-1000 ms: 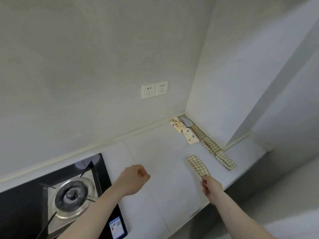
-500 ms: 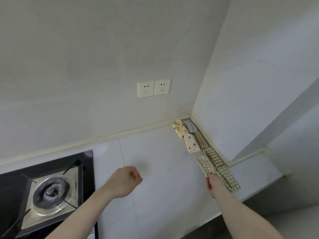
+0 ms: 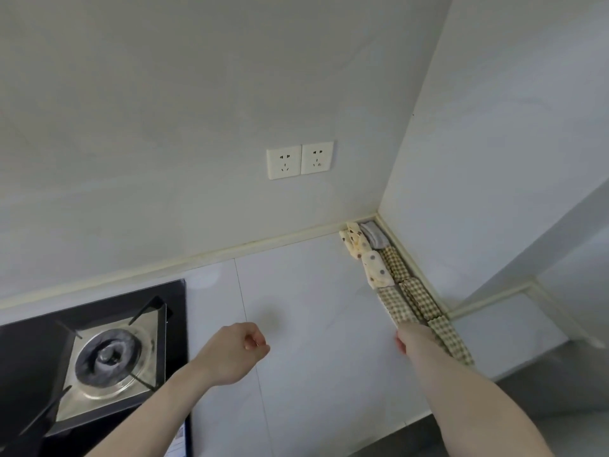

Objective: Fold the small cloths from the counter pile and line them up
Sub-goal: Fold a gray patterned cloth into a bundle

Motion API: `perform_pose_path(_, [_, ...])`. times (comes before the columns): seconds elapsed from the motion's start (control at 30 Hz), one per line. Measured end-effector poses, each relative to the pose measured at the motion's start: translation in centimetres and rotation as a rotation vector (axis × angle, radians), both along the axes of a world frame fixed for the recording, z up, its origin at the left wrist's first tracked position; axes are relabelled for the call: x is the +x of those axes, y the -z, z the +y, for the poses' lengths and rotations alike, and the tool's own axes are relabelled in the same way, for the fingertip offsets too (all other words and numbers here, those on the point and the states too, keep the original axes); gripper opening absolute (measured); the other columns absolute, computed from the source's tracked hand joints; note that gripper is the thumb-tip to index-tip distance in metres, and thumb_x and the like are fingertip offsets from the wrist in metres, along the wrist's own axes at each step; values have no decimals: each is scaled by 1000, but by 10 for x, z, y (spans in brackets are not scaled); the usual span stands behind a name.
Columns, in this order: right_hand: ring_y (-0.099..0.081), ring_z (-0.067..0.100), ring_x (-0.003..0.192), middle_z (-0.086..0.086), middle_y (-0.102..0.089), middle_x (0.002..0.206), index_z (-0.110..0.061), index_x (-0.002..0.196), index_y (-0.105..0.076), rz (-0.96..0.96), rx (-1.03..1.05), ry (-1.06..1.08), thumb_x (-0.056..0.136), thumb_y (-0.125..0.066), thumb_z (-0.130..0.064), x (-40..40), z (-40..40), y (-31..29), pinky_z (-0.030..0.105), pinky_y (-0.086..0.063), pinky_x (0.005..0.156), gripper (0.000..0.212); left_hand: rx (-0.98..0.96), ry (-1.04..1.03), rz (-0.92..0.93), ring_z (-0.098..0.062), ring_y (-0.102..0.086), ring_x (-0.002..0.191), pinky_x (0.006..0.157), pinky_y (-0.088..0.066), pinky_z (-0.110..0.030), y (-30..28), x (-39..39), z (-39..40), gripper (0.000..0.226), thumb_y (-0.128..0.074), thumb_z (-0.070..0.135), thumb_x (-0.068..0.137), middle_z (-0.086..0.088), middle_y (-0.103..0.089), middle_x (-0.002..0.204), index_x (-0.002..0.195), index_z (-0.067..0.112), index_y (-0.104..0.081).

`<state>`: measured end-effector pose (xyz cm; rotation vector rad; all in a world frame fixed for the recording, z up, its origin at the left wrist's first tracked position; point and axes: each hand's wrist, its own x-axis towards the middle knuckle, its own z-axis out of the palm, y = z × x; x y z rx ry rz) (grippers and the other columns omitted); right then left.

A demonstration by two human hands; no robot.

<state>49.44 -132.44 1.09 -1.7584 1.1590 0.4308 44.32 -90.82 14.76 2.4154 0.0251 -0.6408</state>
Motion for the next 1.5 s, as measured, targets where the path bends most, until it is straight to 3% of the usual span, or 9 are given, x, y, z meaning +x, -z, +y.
perform_pose_path(0.07, [-51, 21, 46, 6, -57, 47, -10, 53, -57, 86, -107, 16, 100, -52, -15, -1, 8, 10, 24, -43, 48, 48, -6, -16, -2, -5, -66, 83, 70, -50, -19, 0, -8, 7, 10, -67, 43, 91, 11, -71, 93, 88, 34, -69])
perform_pose_path(0.13, [-45, 22, 40, 9, -54, 42, -2, 66, -63, 93, -128, 82, 101, -49, -21, -11, 25, 19, 21, -34, 41, 43, -13, -47, -6, -4, -66, 83, 70, -50, -18, 0, -20, 18, 9, -67, 42, 90, 12, -71, 92, 87, 33, -70])
perform_pose_path(0.2, [-57, 27, 51, 20, -69, 73, -2, 107, -52, 66, -151, 121, 97, -55, -27, -28, 51, 27, 26, -46, 43, 27, -21, -88, -12, -3, -66, 81, 69, -49, -18, -1, -35, 34, 9, -68, 42, 89, 13, -71, 89, 87, 34, -70])
perform_pose_path(0.3, [-72, 40, 91, 28, -68, 114, -2, 131, -41, 6, -138, 24, 92, -66, -36, -45, 95, 48, 48, -61, 77, 58, -43, -153, -8, -5, -67, 74, 65, -50, -19, -4, -65, 64, 7, -70, 39, 88, 11, -72, 84, 86, 32, -70])
perform_pose_path(0.37, [-70, 41, 102, 26, -65, 125, -3, 140, -43, -30, -112, -131, 91, -70, -35, -51, 138, 58, 46, -59, 83, 65, -65, -202, -3, -6, -68, 73, 68, -57, -25, -7, -91, 91, 4, -71, 34, 88, 10, -72, 82, 86, 31, -70])
perform_pose_path(0.5, [-70, 36, 100, 16, -66, 121, -24, 125, -49, -199, 33, -388, 85, -75, -24, -81, 259, 27, 52, -59, 89, 48, -50, -328, -54, -1, -67, 84, 83, -57, -27, -12, -156, 160, 6, -72, 38, 88, 17, -73, 88, 87, 32, -70])
perform_pose_path(0.93, [-69, 10, 92, -20, -56, 125, -34, 130, -53, -552, 332, -1190, 92, -71, -26, -270, 603, -137, 41, -59, 91, 43, -34, -832, -220, -2, -65, 89, 72, -49, -18, -37, -411, 368, 10, -67, 40, 94, 18, -64, 111, 103, 39, -64])
perform_pose_path(1.17, [-69, 3, 90, -22, -55, 128, -35, 132, -52, -609, 370, -1506, 94, -71, -26, -331, 721, -162, 13, -52, 67, 44, -41, -1078, -282, -5, -67, 79, 75, -56, -24, -38, -506, 454, 8, -69, 35, 91, 14, -67, 103, 98, 37, -67])
perform_pose_path(1.5, [-68, 6, 91, -22, -56, 128, -37, 128, -55, -511, 426, -1714, 93, -71, -25, -360, 888, -133, 27, -59, 82, 41, 59, -1255, -265, -1, -67, 78, 76, -54, -21, -18, -572, 575, 9, -71, 31, 90, 15, -59, 106, 96, 37, -67])
